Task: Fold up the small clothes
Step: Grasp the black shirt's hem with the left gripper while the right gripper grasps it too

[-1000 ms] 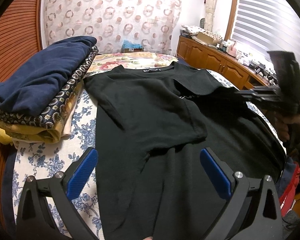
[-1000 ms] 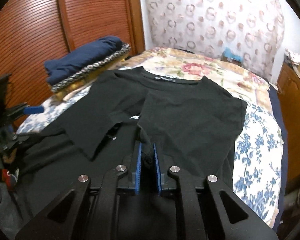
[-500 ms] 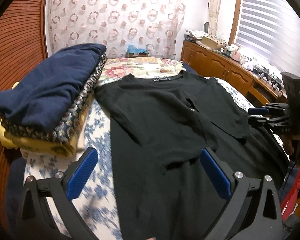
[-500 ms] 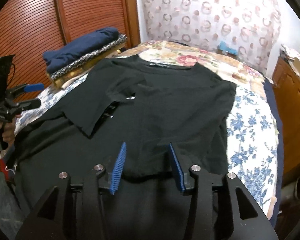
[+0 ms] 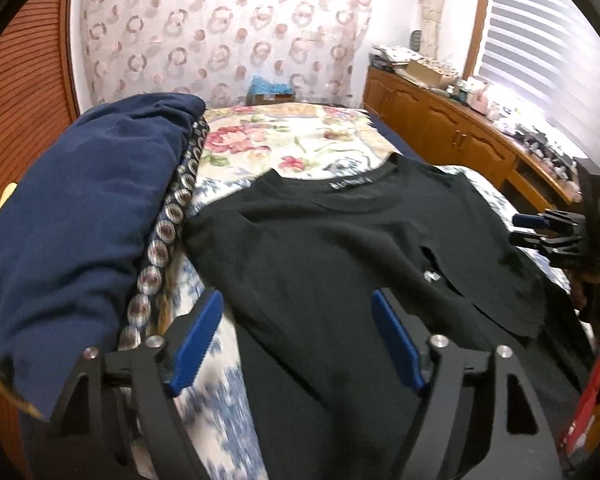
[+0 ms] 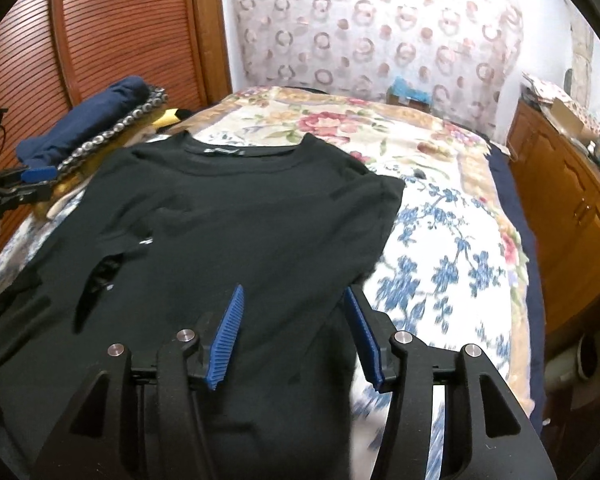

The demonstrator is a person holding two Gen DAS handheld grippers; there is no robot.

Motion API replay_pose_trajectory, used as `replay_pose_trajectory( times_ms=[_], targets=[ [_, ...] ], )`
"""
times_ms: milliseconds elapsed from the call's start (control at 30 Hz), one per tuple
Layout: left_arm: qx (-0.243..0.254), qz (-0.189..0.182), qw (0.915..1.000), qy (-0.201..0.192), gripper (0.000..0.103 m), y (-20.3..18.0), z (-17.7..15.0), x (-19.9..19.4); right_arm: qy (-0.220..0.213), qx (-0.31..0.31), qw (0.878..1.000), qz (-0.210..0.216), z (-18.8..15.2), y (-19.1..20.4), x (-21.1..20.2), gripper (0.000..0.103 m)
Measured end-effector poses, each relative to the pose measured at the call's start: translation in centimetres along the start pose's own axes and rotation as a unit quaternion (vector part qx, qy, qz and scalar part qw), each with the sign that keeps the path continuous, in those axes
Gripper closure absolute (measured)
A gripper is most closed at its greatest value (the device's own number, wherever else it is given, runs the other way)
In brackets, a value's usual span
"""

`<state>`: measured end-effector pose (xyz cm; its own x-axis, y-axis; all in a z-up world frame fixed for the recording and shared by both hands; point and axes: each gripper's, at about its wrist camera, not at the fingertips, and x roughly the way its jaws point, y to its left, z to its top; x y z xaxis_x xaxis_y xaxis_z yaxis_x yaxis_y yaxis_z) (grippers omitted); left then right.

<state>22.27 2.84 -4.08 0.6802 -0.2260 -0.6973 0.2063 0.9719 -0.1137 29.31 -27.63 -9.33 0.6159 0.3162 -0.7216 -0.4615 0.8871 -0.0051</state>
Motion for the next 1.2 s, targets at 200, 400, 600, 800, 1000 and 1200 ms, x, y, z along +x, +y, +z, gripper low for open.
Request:
replay_pose_trajectory(
  times_ms=[200,400,600,800,1000,1200],
  targets=[
    [-0.013,0.039,0.999,0.013,0.05,1.1,1.2,3.3,0.014,0.012,1.0,0.018,1.3,-2.5,2.4,0.049],
    [-0.023,0.084,0.9956,0.034,0.05,1.5,0.6,5.5,0.018,0.003,0.999,0.033,2.6,-3.7,4.1,0.049],
    [-0.023,0.099,0.9936,0.049,0.05,1.3,0.4,6.3,0.018,0.011,0.999,0.026,3.1,-5.2,5.1,0.049],
    [-0.024,0.096,0.9938,0.051,0.055,1.4,0.9,6.7,0.018,0.015,0.999,0.022,3.2,-5.8,5.7,0.049],
    [-0.055,0.093,0.9937,0.03,0.076,2.5,1.0,5.9,0.021,0.007,1.0,0.014,3.1,-5.8,5.9,0.049],
    [-0.049,0.101,0.993,0.037,0.077,2.6,1.0,6.7,0.026,0.015,0.999,0.013,3.3,-6.5,6.3,0.049]
  ],
)
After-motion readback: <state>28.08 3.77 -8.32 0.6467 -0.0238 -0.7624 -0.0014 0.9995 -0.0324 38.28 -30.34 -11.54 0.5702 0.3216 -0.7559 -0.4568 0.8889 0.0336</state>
